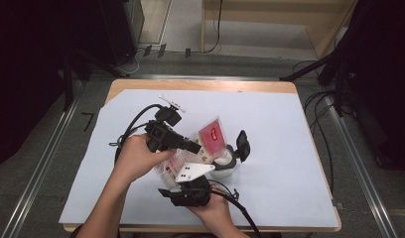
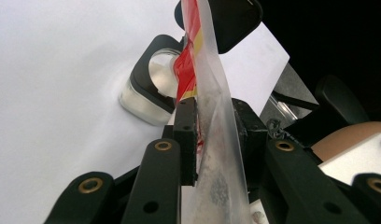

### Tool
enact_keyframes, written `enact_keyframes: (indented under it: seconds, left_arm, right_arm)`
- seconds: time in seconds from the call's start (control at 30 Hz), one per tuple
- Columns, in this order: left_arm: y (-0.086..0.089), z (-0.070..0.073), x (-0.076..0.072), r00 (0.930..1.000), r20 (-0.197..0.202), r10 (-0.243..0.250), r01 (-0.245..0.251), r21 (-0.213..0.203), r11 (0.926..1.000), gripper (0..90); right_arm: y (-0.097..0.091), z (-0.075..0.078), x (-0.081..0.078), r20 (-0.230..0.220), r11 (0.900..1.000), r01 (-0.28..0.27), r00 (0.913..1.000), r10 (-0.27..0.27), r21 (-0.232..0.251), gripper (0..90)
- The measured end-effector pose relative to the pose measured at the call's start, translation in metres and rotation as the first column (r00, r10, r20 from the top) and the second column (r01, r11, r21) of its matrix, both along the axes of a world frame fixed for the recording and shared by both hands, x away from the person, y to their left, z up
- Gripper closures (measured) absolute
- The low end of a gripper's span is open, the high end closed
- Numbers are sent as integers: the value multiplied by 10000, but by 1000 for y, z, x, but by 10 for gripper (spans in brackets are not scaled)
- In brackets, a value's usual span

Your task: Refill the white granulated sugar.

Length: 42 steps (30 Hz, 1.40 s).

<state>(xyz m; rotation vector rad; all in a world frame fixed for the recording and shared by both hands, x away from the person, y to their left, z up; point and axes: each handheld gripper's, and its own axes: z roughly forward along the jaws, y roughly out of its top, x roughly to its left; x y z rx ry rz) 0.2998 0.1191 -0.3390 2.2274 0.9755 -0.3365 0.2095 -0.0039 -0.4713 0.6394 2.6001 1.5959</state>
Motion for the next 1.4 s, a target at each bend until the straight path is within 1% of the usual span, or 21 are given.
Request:
enact_keyframes:
  seconds: [0.07,0.1,0.2,0.3,0.33,0.4,0.47,0.6,0.63,0.73,0.83,0.9,0.93,1.0,1.03,1.07,1.13,1.3,1.33,1.4]
  left_arm:
    - [2,-1,0,10000,-30,-17,17,27,10000,756]
    - [2,-2,0,10000,-39,-23,23,31,10000,761]
    - [3,-3,0,10000,-83,14,-14,-32,10000,761]
    - [3,-5,1,9999,-164,-33,32,-60,10000,760]
    - [2,-8,1,9998,-213,-63,61,-67,10000,761]
    - [1,-9,2,9997,-238,-84,83,-57,9999,760]
    - [-1,-12,3,9996,-254,-132,132,13,9999,761]
    - [-3,-16,5,9995,-257,-197,198,4,9998,765]
    - [-3,-16,5,9995,-257,-197,198,4,9998,767]
    - [-3,-18,6,9994,-311,-174,173,-33,9998,770]
    - [-4,-20,7,9995,-270,-156,155,-28,9999,774]
    - [-4,-21,8,9993,-294,-211,211,-28,9998,774]
    - [-4,-23,9,9992,-332,-207,204,-117,9997,778]
    - [-4,-24,9,9991,-365,-200,195,-135,9997,795]
    - [-3,-24,10,9987,-460,-238,234,-101,9997,795]
    - [0,-26,10,9988,-437,-214,203,-258,9995,828]
    - [0,-27,10,9990,-400,-211,198,-336,9992,849]
    - [6,-25,10,9989,-398,-249,233,-389,9990,869]
    - [8,-24,10,9986,-421,-323,302,-498,9983,872]
    - [11,-23,10,9986,-433,-295,267,-638,9976,876]
  right_arm:
    - [0,-1,-1,30,10000,-21,10000,22,-55,588]
    - [1,-3,-1,27,9998,-68,10000,69,-199,589]
    - [1,-5,0,23,9998,-127,9999,128,-138,589]
    - [0,-7,0,35,9997,-168,9999,169,-184,588]
    - [0,-8,0,176,9994,-184,9997,189,-280,587]
    - [0,-9,-1,210,9993,-215,9995,221,-305,587]
    - [1,-12,0,313,9986,-234,9992,249,-480,583]
    - [1,-16,-1,301,9980,-234,9992,252,-580,577]
    - [0,-17,-1,357,9980,-231,9990,253,-591,577]
    - [-1,-19,0,323,9979,-178,9993,199,-624,575]
    - [-1,-20,0,329,9978,-181,9993,202,-632,574]
    - [-2,-21,1,334,9977,-172,9993,194,-657,573]
    - [-2,-23,1,369,9975,-165,9991,191,-682,572]
    - [-3,-24,2,426,9972,-200,9988,231,-720,570]
    - [-3,-24,2,426,9972,-200,9988,231,-720,570]
    - [-4,-24,3,374,9973,-163,9991,190,-715,571]
    - [-4,-23,4,348,9971,-187,9992,213,-734,574]
    - [-4,-22,4,338,9971,-249,9991,274,-719,587]
    - [-4,-22,4,375,9970,-237,9989,265,-733,585]
    - [-4,-21,4,423,9973,-201,9988,231,-710,585]
